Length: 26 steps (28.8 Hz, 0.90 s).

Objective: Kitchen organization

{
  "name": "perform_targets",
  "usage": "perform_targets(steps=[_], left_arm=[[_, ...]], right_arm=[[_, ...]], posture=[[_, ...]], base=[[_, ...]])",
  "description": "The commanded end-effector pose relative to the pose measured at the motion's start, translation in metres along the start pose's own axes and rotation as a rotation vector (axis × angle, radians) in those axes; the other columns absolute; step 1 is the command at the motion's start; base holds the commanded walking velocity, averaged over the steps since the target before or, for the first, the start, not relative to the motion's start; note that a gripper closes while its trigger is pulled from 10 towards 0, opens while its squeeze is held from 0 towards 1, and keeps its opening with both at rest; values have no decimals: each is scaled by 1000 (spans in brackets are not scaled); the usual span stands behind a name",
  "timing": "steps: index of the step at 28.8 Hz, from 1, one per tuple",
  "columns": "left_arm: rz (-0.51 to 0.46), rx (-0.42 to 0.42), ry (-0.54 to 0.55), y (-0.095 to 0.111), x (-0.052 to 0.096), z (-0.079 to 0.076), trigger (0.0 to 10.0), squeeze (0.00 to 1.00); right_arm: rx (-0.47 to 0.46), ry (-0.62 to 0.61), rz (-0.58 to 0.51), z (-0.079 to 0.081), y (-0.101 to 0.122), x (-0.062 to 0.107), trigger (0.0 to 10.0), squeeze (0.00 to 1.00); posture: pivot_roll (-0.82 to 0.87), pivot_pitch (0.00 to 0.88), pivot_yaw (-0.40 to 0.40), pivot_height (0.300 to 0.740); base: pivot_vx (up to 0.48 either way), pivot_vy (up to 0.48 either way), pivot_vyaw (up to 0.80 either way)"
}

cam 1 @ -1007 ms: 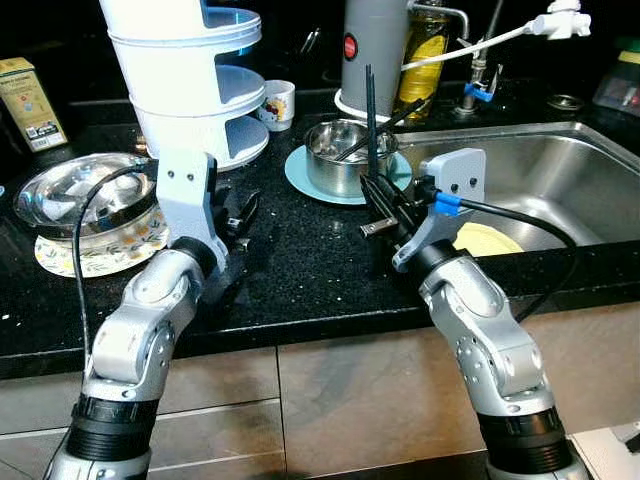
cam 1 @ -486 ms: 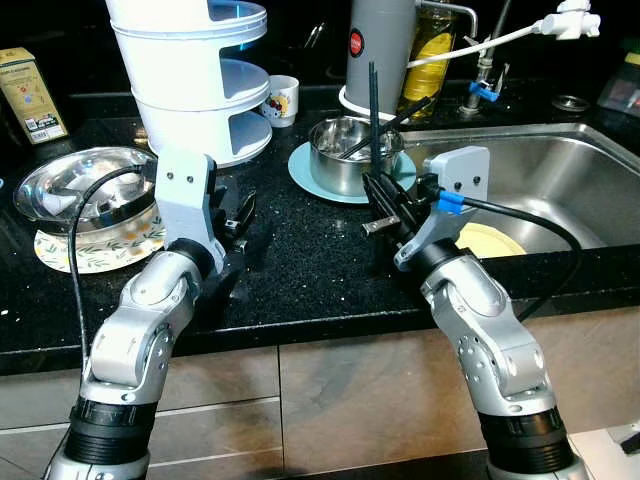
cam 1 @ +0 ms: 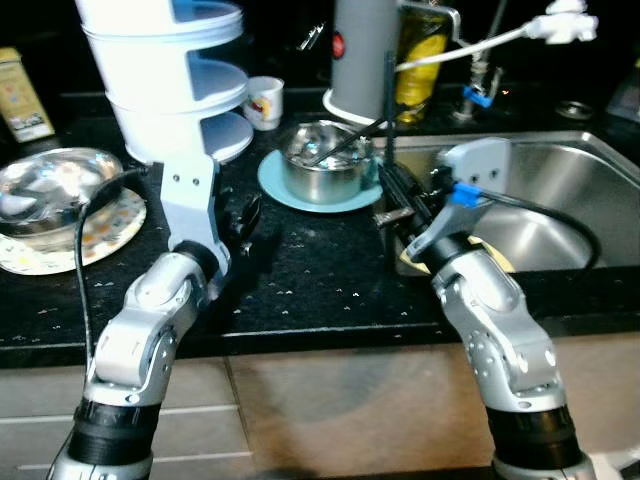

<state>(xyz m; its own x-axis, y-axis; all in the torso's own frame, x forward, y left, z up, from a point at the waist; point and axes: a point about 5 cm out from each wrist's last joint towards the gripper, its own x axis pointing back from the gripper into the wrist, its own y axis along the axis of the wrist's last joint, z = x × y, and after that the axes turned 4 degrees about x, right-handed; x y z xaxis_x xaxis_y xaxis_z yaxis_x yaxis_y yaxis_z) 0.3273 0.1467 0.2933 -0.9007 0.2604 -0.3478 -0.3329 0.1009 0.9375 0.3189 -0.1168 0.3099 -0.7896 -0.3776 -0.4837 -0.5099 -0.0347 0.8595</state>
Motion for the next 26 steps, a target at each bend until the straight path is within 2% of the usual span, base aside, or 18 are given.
perform_targets(steps=[1, 7, 10, 12, 16, 18, 26], left_arm=[[4, -10, -3, -1, 2, -1, 10000, 0], [6, -10, 4, 0, 2, 2, 10000, 0], [2, 40, 8, 1, 2, 2, 10000, 0], [-7, 81, 9, 4, 1, 2, 10000, 0], [0, 72, -3, 4, 1, 1, 10000, 0], [-13, 44, -14, 4, 1, 0, 10000, 0], [3, 38, 13, 3, 2, 5, 10000, 0]], right_arm=[[9, -4, 3, -2, 0, 2, 10000, 0], [9, -4, 2, -2, 0, 1, 10000, 0], [10, -4, 2, -2, 0, 1, 10000, 0], [9, -4, 2, -3, 1, 0, 10000, 0], [9, -3, 1, -2, 1, 0, 10000, 0], [9, -1, 1, -2, 1, 0, 10000, 0], [7, -1, 0, -2, 1, -1, 10000, 0]], posture=[[-2, 233, -22, 740], [-3, 238, -23, 740], [-4, 238, -24, 740], [-4, 238, -24, 740], [-4, 238, -26, 740], [-3, 239, -27, 740], [-1, 241, -25, 740]], base=[[0, -424, 0], [0, -416, 0], [0, 0, 0], [0, 409, 0], [0, 480, 0], [0, 0, 0], [0, 0, 0]])
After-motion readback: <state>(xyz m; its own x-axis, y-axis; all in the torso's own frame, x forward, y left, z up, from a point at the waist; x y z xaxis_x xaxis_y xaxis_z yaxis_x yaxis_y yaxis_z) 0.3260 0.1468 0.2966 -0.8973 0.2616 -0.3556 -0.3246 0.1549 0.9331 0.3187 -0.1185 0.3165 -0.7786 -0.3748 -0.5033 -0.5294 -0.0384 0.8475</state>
